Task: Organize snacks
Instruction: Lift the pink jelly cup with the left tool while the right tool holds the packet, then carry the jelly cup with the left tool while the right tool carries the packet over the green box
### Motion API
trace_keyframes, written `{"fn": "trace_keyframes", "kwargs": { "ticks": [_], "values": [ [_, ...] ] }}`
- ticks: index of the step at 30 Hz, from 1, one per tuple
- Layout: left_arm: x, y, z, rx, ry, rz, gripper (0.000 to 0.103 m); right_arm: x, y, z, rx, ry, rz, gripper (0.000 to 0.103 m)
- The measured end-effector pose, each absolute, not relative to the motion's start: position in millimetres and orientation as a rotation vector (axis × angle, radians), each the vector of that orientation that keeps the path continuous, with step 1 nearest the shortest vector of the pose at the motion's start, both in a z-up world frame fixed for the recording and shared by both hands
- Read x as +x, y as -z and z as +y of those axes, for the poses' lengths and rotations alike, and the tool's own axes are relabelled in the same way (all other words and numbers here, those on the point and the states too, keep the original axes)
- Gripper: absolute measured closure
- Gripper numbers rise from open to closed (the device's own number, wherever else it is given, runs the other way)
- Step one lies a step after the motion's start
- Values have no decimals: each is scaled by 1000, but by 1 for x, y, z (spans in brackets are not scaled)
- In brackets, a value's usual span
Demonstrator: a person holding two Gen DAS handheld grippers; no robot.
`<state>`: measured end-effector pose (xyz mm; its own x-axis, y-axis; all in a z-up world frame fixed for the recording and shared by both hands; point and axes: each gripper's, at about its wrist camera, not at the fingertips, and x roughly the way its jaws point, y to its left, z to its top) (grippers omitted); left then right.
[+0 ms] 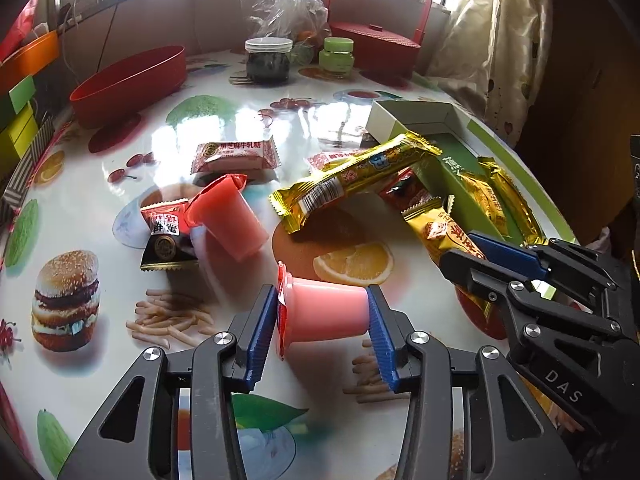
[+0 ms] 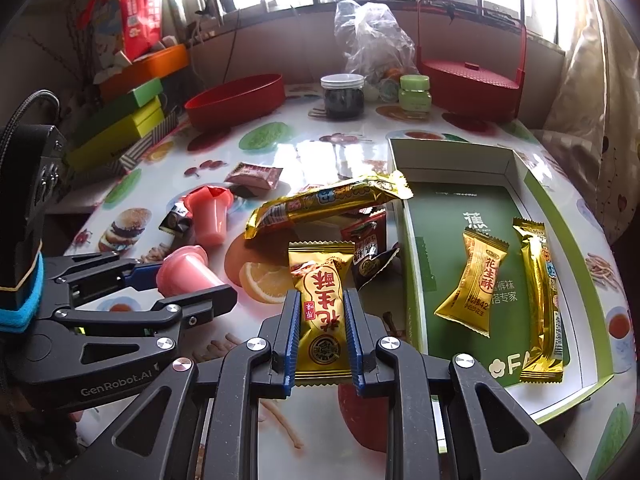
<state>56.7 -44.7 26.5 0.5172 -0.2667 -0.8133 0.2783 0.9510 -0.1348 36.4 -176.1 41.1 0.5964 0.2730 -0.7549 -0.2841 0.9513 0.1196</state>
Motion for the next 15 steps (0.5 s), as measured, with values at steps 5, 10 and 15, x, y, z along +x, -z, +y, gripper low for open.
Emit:
{"fn": "trace_keyframes", "kwargs": {
  "ticks": [5,10,15],
  "values": [
    [55,-33,-44,13,329,954,57,35,-44,-178,-11,-320,865,83],
    [55,-40,-44,13,332,935,57,35,-49,-180,-6,-318,853,83],
    [56,-48,-45,8,340,914,57,33,-55,-183,2,-314,836,83]
  ]
}}
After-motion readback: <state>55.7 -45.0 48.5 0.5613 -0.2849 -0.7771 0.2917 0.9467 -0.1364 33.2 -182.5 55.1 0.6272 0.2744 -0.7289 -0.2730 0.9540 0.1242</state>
